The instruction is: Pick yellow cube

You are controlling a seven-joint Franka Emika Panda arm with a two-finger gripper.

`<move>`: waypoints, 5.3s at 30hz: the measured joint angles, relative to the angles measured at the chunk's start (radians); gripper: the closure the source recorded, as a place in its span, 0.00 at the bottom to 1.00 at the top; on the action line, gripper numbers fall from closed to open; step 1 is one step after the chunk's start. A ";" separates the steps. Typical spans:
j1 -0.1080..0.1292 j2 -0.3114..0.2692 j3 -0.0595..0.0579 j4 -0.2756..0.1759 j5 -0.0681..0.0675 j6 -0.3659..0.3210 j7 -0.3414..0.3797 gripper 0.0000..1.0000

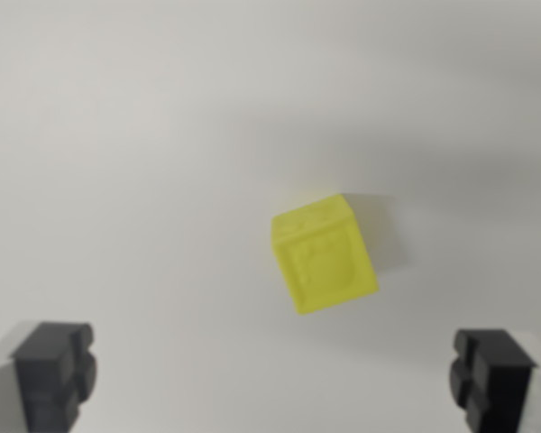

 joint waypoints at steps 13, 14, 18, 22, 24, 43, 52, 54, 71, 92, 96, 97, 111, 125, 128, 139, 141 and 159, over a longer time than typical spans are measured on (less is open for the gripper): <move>-0.015 0.038 0.000 -0.044 0.000 0.080 -0.081 0.00; -0.016 0.041 0.000 -0.047 0.000 0.086 -0.087 0.00; -0.021 0.055 0.000 -0.059 0.000 0.110 -0.112 0.00; -0.026 0.069 0.000 -0.069 0.000 0.135 -0.137 0.00; -0.029 0.077 0.000 -0.075 0.000 0.147 -0.149 0.00; -0.053 0.157 0.000 -0.112 -0.002 0.260 -0.266 0.00; -0.064 0.200 0.000 -0.123 -0.003 0.313 -0.321 0.00; -0.067 0.210 0.000 -0.125 -0.004 0.324 -0.333 0.00; -0.078 0.299 0.000 -0.121 -0.009 0.407 -0.383 0.00; -0.081 0.378 0.000 -0.099 -0.016 0.464 -0.386 0.00; -0.081 0.375 0.000 -0.100 -0.016 0.462 -0.386 1.00; -0.081 0.372 0.000 -0.101 -0.016 0.460 -0.386 1.00; -0.080 0.283 0.000 -0.126 -0.010 0.396 -0.391 1.00; -0.079 0.195 0.000 -0.142 -0.005 0.325 -0.395 1.00; -0.079 0.178 0.000 -0.144 -0.004 0.309 -0.396 1.00; -0.079 0.113 0.000 -0.148 -0.001 0.248 -0.398 1.00; -0.079 0.101 0.000 -0.148 -0.001 0.237 -0.398 1.00; -0.078 0.005 0.000 -0.141 0.003 0.132 -0.401 1.00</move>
